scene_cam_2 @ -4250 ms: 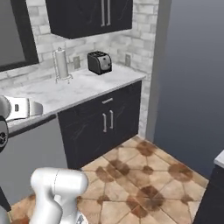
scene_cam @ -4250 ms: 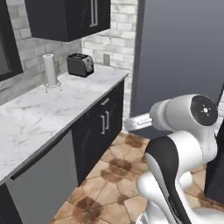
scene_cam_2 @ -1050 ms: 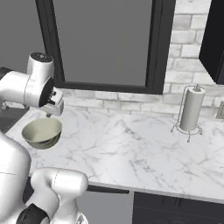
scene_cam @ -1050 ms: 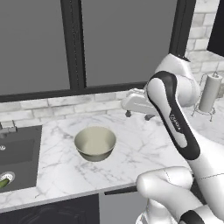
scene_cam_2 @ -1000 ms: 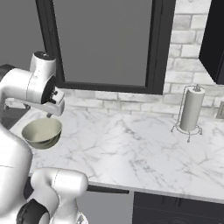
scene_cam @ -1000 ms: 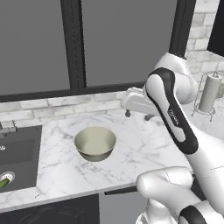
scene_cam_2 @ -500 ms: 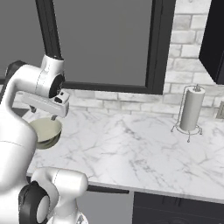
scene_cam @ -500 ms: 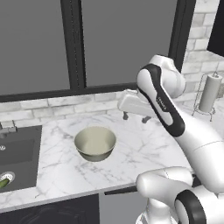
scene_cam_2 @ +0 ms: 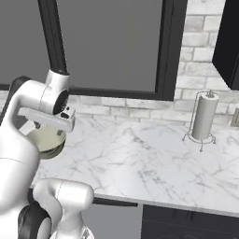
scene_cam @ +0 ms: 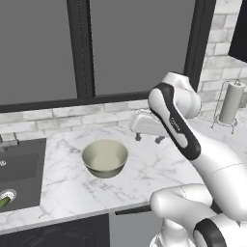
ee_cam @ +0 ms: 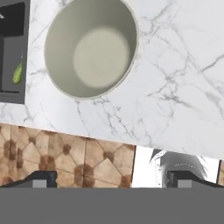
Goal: Clear the mugs and bowl far away from the sink.
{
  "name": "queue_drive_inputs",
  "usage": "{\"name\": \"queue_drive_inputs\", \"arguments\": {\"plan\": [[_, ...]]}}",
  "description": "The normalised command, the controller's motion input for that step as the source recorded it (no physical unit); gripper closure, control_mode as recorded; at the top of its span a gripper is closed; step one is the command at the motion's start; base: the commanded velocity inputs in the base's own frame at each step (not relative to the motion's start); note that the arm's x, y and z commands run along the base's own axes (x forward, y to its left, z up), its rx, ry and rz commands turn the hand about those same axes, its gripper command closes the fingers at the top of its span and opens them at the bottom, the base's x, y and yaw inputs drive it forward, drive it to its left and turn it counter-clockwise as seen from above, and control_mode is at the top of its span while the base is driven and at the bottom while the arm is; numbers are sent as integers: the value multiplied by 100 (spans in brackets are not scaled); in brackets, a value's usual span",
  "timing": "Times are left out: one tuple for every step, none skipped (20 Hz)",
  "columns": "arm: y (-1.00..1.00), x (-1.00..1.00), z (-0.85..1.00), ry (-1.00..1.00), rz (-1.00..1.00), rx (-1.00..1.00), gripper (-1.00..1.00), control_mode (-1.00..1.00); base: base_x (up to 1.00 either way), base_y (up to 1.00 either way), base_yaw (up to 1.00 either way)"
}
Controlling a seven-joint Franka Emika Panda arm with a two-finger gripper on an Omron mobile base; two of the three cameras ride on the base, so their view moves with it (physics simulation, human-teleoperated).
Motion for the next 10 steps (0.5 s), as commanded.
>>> {"name": "queue_drive_inputs", "arguments": {"plan": [[0,0,-34,2,2,0,-100,-100,0,0,0],[0,4,-35,0,3,0,-100,-100,0,0,0],[0,0,-34,0,3,0,-100,-100,0,0,0],[0,0,-39,0,3,0,-100,-100,0,0,0],[0,0,-38,0,3,0,-100,-100,0,0,0],[0,4,-41,0,3,0,-100,-100,0,0,0],[0,6,-42,0,3,0,-100,-100,0,0,0],[0,6,-45,0,3,0,-100,-100,0,0,0],[0,5,-44,0,3,0,-100,-100,0,0,0],[0,6,-43,0,3,0,-100,-100,0,0,0]]}}
